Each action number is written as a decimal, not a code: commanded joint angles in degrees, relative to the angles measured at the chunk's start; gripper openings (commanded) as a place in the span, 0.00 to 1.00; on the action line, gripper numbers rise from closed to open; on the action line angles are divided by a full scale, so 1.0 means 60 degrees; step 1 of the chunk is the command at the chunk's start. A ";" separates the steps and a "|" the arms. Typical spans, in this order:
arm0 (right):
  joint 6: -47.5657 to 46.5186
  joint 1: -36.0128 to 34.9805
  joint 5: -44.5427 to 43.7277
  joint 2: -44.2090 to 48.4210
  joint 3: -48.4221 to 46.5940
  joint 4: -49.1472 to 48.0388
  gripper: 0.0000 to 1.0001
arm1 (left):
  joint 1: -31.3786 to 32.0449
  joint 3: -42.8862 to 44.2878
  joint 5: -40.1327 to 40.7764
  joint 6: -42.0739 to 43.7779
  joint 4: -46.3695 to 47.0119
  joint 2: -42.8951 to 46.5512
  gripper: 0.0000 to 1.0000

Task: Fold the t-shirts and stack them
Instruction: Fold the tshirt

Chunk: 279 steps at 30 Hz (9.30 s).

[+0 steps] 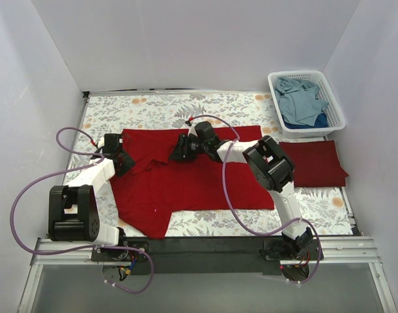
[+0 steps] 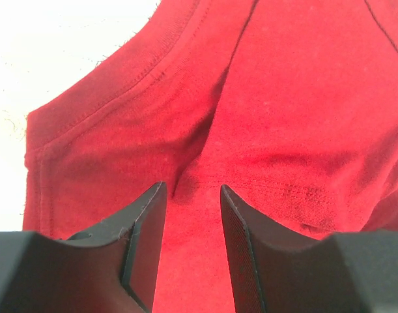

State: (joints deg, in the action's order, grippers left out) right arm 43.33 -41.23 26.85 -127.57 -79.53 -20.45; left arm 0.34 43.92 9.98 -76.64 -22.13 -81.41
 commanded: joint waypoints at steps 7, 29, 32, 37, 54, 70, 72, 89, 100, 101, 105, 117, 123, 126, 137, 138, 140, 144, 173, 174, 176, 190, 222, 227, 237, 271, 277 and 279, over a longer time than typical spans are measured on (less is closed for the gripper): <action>0.0834 -0.0364 -0.0227 -0.0696 -0.0867 -0.0664 0.55 | 0.0002 -0.0172 -0.0008 0.0308 0.0510 -0.0202 0.37; 0.1289 -0.0437 -0.0037 -0.0946 -0.0764 -0.1279 0.16 | 0.0002 -0.0201 -0.0432 0.0381 0.0539 -0.0392 0.36; 0.1274 -0.0423 -0.0022 -0.0916 -0.0764 -0.1265 0.10 | -0.0013 -0.0143 -0.0432 0.0410 0.0524 -0.0538 0.36; 0.1172 -0.0437 -0.0022 -0.0799 -0.0735 -0.1280 0.08 | 0.0002 -0.0113 -0.0491 0.0425 0.0480 -0.0729 0.31; 0.0674 -0.0262 0.0095 0.0225 -0.0120 -0.1221 0.01 | 0.0002 0.0853 0.0124 0.0176 -0.0969 -0.0553 0.00; 0.0352 -0.0086 0.0139 0.0519 0.0334 -0.0899 0.02 | 0.0002 0.1221 0.0345 0.0088 -0.1834 -0.1036 0.00; 0.0308 -0.0100 0.0154 0.0432 0.0334 -0.0826 0.03 | 0.0002 0.1132 0.0256 0.0059 -0.1820 -0.1240 0.00; -0.3338 0.1465 -0.1280 0.2610 0.0378 0.2805 0.48 | -0.0012 0.3108 0.0812 0.0044 -0.1821 -0.0714 0.37; -0.4907 0.4453 -0.2542 0.2922 0.0950 0.3745 0.48 | 0.0002 0.5070 0.0710 0.0205 -0.0400 -0.3728 0.29; -0.4893 0.4571 -0.2556 0.2747 0.0921 0.3745 0.47 | 0.0002 0.5188 0.0710 0.0220 -0.0355 -0.3921 0.29; -0.4820 0.4967 -0.2542 0.2337 0.0833 0.3745 0.47 | 0.0002 0.5599 0.0944 0.0322 -0.0325 -0.4815 0.27; -0.4307 0.5861 -0.2381 0.1355 0.0614 0.4067 0.48 | -0.0906 0.5540 0.1151 -0.0469 -0.1644 -0.5885 0.14; -0.4365 0.5905 -0.2366 0.0535 -0.0499 0.4257 0.47 | -0.0848 0.6696 0.0067 -0.0454 -0.1615 -0.6865 0.17; -0.4482 0.5920 -0.2468 0.0081 -0.1348 0.4345 0.48 | -0.0760 0.7779 -0.0256 -0.0410 -0.1600 -0.7495 0.20; -0.4995 0.5891 -0.2219 0.1322 -0.2787 0.5253 0.49 | -0.0701 0.9118 -0.0477 -0.0352 -0.1497 -0.6022 0.41; -0.5039 0.5833 -0.2277 0.1644 -0.2264 0.5370 0.49 | -0.0701 0.8463 -0.0259 -0.0293 -0.1483 -0.5205 0.45; -0.5112 0.5759 -0.2380 0.2756 -0.1588 0.5473 0.49 | -0.0657 0.7655 -0.0024 -0.0147 -0.1526 -0.4235 0.48; -0.5025 0.5526 -0.2439 0.4792 0.1043 0.5693 0.49 | -0.0628 0.5311 0.0563 -0.0190 -0.2052 -0.1833 0.49; -0.5054 0.3913 -0.1692 1.1139 0.7146 0.6851 0.49 | -0.0203 -0.0991 -0.1354 -0.1581 -0.3840 0.2273 0.41; -0.5039 0.3913 -0.1619 1.1125 0.7161 0.6807 0.49 | -0.0087 -0.1065 -0.1428 -0.1640 -0.3942 0.2346 0.41; -0.5025 0.3928 -0.1560 1.1081 0.7190 0.6748 0.49 | 0.0498 -0.1371 -0.1589 -0.1918 -0.4045 0.2435 0.41; -0.5112 0.3928 -0.1604 1.1139 0.7293 0.6499 0.49 | 0.2068 0.1010 0.0206 -0.2578 -0.5671 0.2216 0.44; -0.5127 0.3928 -0.2042 1.1344 0.7791 0.7127 0.49 | -0.0013 -0.0376 0.1589 -0.0967 -0.2728 -0.0260 0.41; -0.5010 0.3928 -0.2672 1.1491 0.7659 0.7655 0.49 | -0.0013 -0.0625 0.1414 -0.0967 -0.2435 -0.0319 0.36; -0.4395 0.3928 -0.4971 1.1229 0.7614 0.8754 0.49 | -0.0013 -0.0831 0.1091 -0.0864 -0.2332 -0.0099 0.00; -0.3604 0.4177 -0.6248 0.8883 0.7600 0.7465 0.40 | -0.0013 -0.0729 0.1238 -0.0848 -0.2229 0.0340 0.00; -0.3691 0.4192 -0.6248 0.8737 0.7659 0.7903 0.27 | -0.0013 -0.0509 0.1076 -0.1069 -0.2815 0.0618 0.00; -0.3735 0.4206 -0.6175 0.8780 0.7542 0.8065 0.14 | -0.0013 -0.0349 0.1120 -0.1084 -0.3064 0.0706 0.00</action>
State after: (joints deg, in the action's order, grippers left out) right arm 21.15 -16.36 -8.97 -73.89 -35.35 23.97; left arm 0.54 40.84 15.94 -82.13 -37.52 -79.59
